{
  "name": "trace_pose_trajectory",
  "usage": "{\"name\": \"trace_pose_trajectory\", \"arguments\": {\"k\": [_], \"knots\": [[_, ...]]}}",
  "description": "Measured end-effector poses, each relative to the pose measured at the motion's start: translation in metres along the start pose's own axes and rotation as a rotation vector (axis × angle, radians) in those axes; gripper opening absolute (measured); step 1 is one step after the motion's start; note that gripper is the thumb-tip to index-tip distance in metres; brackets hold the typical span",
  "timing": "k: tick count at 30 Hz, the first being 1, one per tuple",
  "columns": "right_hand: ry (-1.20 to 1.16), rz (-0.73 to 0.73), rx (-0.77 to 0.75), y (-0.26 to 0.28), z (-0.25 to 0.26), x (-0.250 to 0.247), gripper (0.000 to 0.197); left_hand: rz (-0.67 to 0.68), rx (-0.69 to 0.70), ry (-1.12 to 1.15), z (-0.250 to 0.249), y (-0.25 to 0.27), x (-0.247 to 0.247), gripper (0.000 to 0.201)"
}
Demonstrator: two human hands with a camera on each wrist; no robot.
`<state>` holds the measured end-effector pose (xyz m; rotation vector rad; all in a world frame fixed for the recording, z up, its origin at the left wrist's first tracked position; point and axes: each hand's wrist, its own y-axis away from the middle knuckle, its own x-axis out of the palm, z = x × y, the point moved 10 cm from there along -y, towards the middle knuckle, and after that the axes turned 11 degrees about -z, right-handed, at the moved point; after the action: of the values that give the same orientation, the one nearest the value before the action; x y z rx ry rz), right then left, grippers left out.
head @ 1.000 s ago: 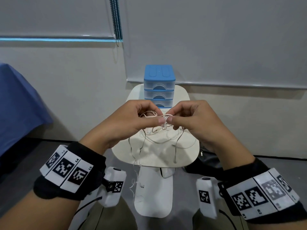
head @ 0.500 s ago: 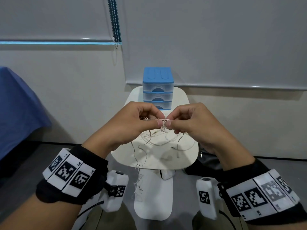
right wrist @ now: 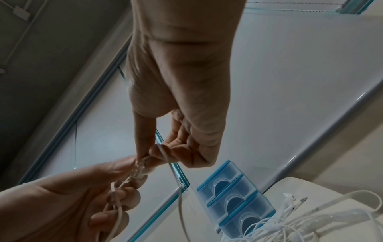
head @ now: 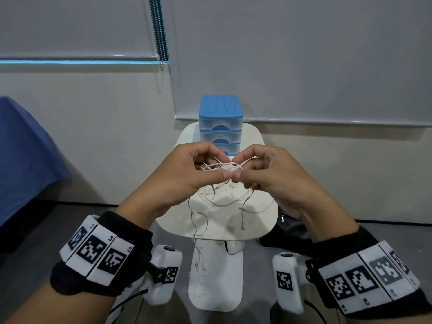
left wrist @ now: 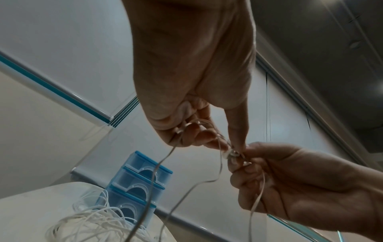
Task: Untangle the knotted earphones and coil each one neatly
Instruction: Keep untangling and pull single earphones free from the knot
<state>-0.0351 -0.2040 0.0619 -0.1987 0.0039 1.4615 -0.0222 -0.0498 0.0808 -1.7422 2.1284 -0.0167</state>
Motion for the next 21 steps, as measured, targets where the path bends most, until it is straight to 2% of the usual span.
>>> {"name": "trace_pose_trajectory", "arguments": {"k": [2,5,11,15,18,21], "knots": [[-0.025,-0.032,0.000,-0.001,0.000,-0.002,0.017,-0.003,0.003,-0.026,0.001,0.002,0.002,0.024],[-0.048,-0.059,0.000,-0.002,-0.001,-0.004,0.014,-0.033,-0.027,-0.015,0.007,0.000,0.000,0.020],[-0.080,-0.086,0.012,-0.003,-0.007,-0.010,0.020,0.019,-0.128,-0.006,0.022,0.002,0.003,0.019],[-0.117,-0.048,0.054,-0.003,-0.012,-0.006,0.026,0.006,-0.161,0.001,0.028,0.003,0.006,0.021],[-0.149,0.005,0.084,-0.001,-0.014,-0.002,0.030,0.017,-0.169,0.027,0.030,0.004,0.008,0.011],[-0.109,0.058,0.052,0.004,-0.012,0.004,0.034,0.039,-0.138,0.011,0.029,0.004,0.010,0.014]]}}
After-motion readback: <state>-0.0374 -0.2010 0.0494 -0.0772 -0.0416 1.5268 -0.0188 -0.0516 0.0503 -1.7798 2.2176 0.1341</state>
